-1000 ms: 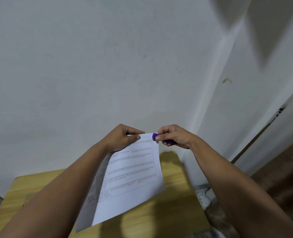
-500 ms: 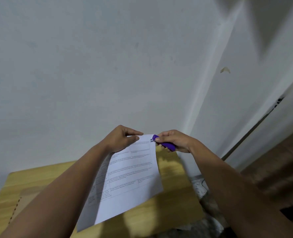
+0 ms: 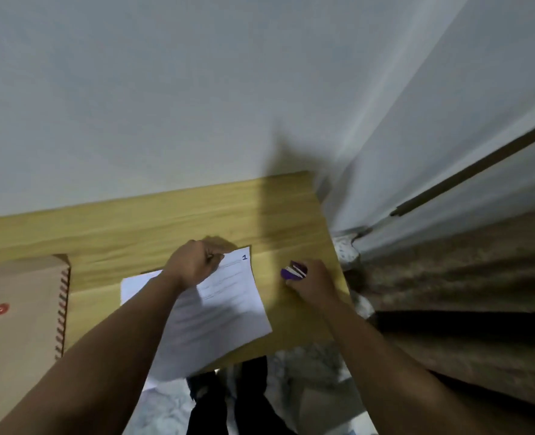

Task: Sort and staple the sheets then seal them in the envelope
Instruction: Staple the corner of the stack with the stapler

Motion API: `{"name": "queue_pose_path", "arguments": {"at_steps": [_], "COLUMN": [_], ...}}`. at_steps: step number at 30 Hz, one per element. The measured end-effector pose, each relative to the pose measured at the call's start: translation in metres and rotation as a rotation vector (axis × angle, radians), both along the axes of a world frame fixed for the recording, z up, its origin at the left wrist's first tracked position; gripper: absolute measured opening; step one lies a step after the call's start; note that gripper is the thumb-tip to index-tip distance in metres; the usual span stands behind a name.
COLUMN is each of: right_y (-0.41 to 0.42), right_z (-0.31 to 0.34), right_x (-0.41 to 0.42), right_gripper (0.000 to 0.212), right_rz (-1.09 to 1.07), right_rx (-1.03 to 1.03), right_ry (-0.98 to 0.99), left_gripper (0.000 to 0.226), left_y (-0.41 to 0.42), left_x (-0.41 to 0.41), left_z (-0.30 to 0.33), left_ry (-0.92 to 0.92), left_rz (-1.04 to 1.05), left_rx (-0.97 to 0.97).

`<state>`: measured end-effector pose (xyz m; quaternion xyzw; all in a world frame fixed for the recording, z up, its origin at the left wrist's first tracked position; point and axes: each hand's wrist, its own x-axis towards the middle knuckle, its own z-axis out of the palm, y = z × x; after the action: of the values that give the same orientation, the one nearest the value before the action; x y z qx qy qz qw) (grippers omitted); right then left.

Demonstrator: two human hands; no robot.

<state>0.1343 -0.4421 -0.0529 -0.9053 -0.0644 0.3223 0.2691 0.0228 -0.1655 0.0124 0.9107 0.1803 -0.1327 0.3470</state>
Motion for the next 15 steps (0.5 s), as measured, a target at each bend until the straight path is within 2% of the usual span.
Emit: {"name": "queue_pose_path", "arguments": {"at_steps": [6, 9, 11, 15], "right_y": [0.015, 0.020, 0.020, 0.020], "right_z": [-0.006, -0.006, -0.003, 0.009], "right_x": [0.003, 0.011, 0.015, 0.013], "right_gripper": [0.056, 0.049, 0.050, 0.052], "right_rz": [0.001, -0.004, 0.011, 0.052], "right_rx": [-0.038, -0.098, -0.120, -0.087], "right_ry": [-0.206, -0.270, -0.298, -0.344], "left_gripper": [0.025, 0.044, 0.057, 0.061], "left_y": [-0.014, -0.018, -0.023, -0.025], "left_x": [0.039, 0.051, 0.044, -0.013], "left_z": [-0.027, -0.037, -0.034, -0.015], "left_ry": [-0.106, -0.021, 0.041, 0.091], "left_rz": [-0.117, -0.183, -0.141, 0.036], "left_rx": [0.115, 0.279, 0.284, 0.217]}}
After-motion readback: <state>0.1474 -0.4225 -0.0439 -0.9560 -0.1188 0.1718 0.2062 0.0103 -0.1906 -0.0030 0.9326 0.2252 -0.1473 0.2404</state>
